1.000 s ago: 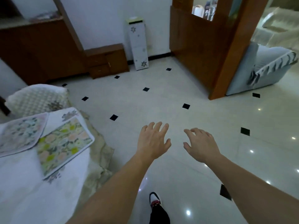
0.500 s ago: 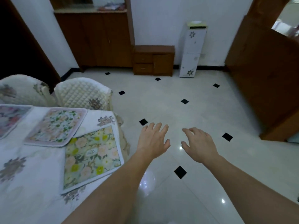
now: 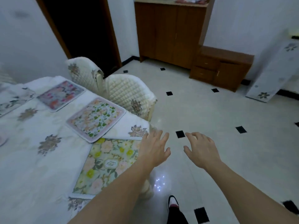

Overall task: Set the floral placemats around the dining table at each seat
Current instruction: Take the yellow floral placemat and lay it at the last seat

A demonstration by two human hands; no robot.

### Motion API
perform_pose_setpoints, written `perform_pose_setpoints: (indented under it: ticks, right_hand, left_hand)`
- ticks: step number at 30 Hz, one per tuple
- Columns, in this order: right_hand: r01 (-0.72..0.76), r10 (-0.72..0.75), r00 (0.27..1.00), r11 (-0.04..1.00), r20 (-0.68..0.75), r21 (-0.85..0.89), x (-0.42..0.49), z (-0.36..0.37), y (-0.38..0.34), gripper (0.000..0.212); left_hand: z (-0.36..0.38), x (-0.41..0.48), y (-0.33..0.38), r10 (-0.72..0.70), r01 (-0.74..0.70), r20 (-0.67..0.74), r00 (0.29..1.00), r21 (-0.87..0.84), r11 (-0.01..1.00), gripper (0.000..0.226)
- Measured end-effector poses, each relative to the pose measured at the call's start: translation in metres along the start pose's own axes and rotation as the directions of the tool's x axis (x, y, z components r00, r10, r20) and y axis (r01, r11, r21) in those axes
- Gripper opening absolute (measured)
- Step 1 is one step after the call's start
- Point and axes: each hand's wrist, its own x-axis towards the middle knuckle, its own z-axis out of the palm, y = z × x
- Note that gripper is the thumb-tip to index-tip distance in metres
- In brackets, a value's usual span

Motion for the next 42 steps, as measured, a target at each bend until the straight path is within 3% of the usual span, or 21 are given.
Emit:
perform_pose_setpoints:
  ticks: [5, 10, 18, 21, 25, 29, 32, 36, 42]
  right_hand:
    - [0.252, -0.255, 0.962, 0.967, 0.093, 0.04, 0.092, 0.012, -0.031, 0.055]
    - [0.457, -0.465, 0.876, 0.885, 0.131, 0.09, 0.158, 0.022, -0.079, 0.054]
    - [0.699, -0.702, 0.685, 0.709, 0.195, 0.093, 0.198, 0.042, -0.178, 0.054]
    - [0.745, -0.742, 0.628, 0.66, 0.234, 0.095, 0.202, 0.05, -0.211, 0.055]
    - [0.775, -0.762, 0.571, 0.623, 0.305, 0.106, 0.206, 0.065, -0.241, 0.053]
    - [0.796, -0.769, 0.518, 0.593, 0.375, 0.118, 0.208, 0.09, -0.259, 0.046]
    - [0.794, -0.757, 0.508, 0.596, 0.411, 0.117, 0.207, 0.105, -0.265, 0.043]
    - [0.737, -0.71, 0.56, 0.662, 0.427, 0.134, 0.206, 0.12, -0.264, 0.042]
    - [0.559, -0.59, 0.653, 0.798, 0.474, 0.224, 0.212, 0.133, -0.265, 0.047]
  left_hand:
    - [0.012, 0.016, -0.047, -0.293, 0.298, 0.115, 0.949, -0.026, 0.954, 0.062]
    - [0.016, 0.005, -0.088, -0.523, 0.53, 0.162, 0.837, -0.006, 0.848, 0.063]
    - [0.033, -0.079, -0.129, -0.806, 0.827, 0.218, 0.551, -0.015, 0.561, 0.064]
    - [0.041, -0.113, -0.136, -0.891, 0.916, 0.215, 0.4, -0.062, 0.397, 0.062]
    - [0.056, -0.151, -0.129, -0.94, 0.98, 0.28, 0.198, -0.072, 0.185, 0.062]
    - [0.076, -0.171, -0.115, -0.956, 0.996, 0.282, 0.078, -0.064, 0.063, 0.062]
    - [0.09, -0.175, -0.105, -0.958, 0.999, 0.285, -0.016, -0.043, -0.03, 0.066]
    - [0.1, -0.17, -0.097, -0.95, 0.977, 0.273, -0.149, -0.106, -0.184, 0.067]
    - [0.107, -0.16, -0.091, -0.932, 0.918, 0.299, -0.205, -0.271, -0.289, 0.074]
